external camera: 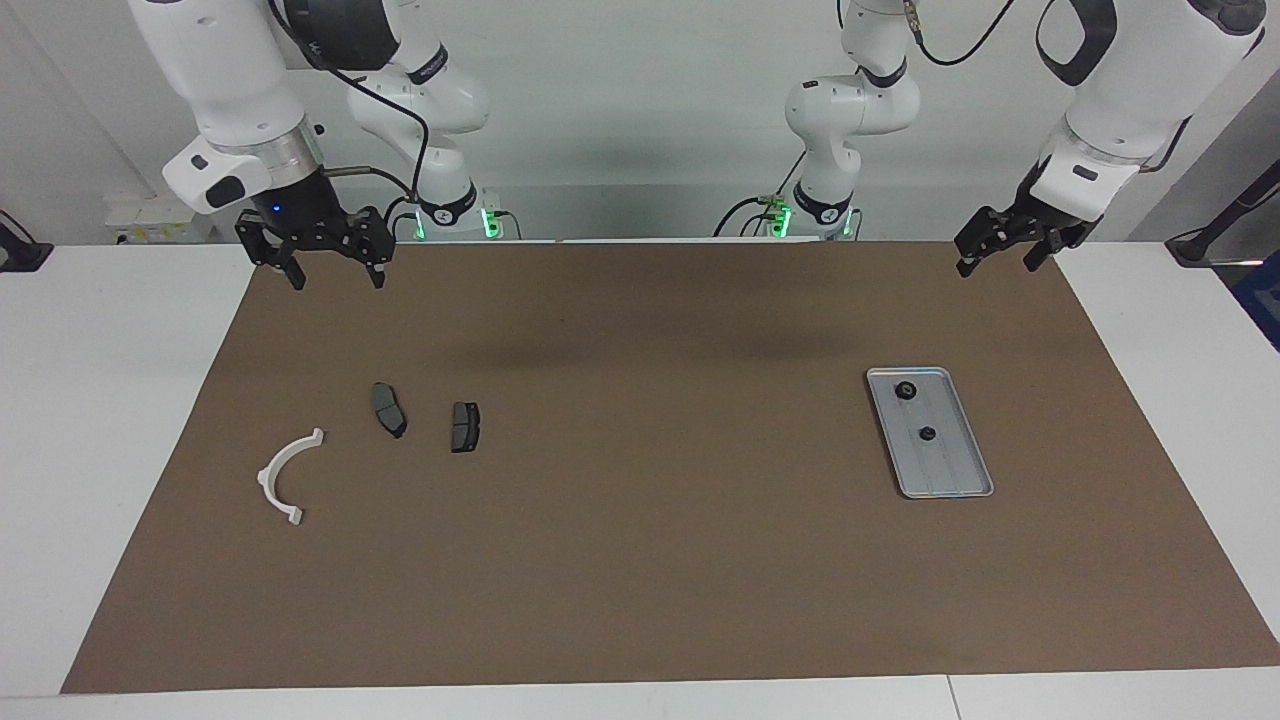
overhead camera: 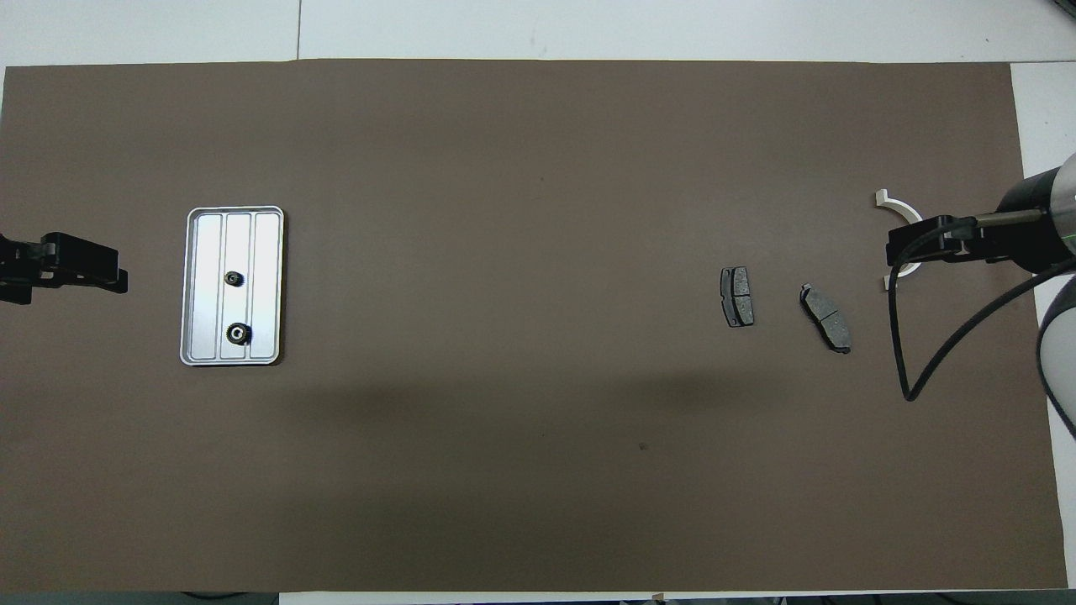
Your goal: Place bearing gear from tray to pile
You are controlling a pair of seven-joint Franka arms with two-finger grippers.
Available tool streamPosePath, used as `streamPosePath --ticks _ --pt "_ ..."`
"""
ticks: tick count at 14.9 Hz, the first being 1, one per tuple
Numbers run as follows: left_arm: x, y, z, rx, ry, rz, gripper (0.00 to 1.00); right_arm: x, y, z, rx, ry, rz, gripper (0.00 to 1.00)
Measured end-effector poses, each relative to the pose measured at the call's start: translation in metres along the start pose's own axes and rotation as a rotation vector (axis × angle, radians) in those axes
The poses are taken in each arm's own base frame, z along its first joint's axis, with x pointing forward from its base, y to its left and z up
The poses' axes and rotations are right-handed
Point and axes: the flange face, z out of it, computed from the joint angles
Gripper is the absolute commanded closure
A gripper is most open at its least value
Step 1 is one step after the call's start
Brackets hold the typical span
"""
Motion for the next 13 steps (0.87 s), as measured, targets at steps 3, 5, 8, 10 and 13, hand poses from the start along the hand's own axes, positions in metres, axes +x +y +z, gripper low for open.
streamPosePath --ticks 3,5,8,10,13 --pt "-0.001 0.0 -0.001 0.0 0.001 0.009 0.0 0.0 0.0 0.0 0.0 0.001 0.0 0.0" --pt "-0.002 -0.001 -0.002 0.0 0.003 0.012 0.0 0.0 0.0 0.0 0.0 0.001 0.0 0.0" --pt "-0.004 -0.011 -0.004 0.0 -0.003 -0.005 0.0 0.0 0.0 -0.001 0.0 0.001 0.0 0.0" --pt "-0.005 -0.02 -0.003 -0.001 -0.015 -0.02 0.0 0.0 0.0 0.0 0.0 0.001 0.0 0.0" --pt "-0.01 -0.024 0.007 0.0 -0.035 -0.04 0.0 0.0 0.001 0.0 0.0 0.0 0.002 0.0"
